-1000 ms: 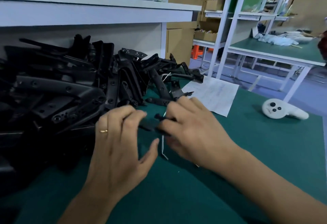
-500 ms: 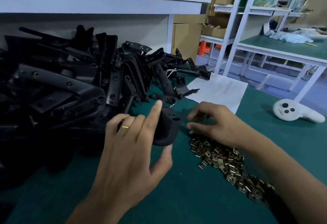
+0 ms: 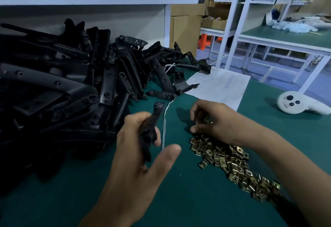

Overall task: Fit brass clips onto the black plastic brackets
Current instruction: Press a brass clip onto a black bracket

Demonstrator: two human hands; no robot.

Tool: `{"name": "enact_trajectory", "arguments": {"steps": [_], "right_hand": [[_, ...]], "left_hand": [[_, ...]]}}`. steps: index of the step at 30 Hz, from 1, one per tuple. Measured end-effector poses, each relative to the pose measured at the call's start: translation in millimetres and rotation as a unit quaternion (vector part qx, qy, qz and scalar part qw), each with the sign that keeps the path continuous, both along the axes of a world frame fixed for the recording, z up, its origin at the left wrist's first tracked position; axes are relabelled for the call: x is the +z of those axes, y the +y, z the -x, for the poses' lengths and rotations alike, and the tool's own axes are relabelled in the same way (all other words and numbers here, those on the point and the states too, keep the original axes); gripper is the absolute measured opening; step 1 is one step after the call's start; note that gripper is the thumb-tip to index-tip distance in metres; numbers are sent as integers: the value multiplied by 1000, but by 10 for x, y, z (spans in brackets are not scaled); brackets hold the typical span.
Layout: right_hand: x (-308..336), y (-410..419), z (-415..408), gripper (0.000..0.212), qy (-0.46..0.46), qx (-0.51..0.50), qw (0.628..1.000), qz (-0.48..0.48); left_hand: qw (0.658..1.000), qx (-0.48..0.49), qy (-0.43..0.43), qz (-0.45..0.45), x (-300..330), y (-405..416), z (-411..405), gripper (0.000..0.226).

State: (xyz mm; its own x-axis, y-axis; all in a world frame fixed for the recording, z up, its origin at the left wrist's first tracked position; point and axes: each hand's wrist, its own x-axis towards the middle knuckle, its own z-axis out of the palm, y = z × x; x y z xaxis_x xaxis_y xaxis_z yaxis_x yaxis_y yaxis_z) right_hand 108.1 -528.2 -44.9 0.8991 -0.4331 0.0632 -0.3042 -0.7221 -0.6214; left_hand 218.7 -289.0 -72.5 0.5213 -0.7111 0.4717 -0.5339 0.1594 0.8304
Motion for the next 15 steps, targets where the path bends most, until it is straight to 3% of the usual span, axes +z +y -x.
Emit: {"name": "enact_trajectory", "arguments": {"steps": [7,15], "right_hand": [[45,-134,82,14,61,-56,992,92],[29,-82,50,15,34,-51,995,78]], "left_hand": [[997,-12,-34,-69,-1,-7,-26,73],[991,-50,23,-119,38,5,-36,73]]}}
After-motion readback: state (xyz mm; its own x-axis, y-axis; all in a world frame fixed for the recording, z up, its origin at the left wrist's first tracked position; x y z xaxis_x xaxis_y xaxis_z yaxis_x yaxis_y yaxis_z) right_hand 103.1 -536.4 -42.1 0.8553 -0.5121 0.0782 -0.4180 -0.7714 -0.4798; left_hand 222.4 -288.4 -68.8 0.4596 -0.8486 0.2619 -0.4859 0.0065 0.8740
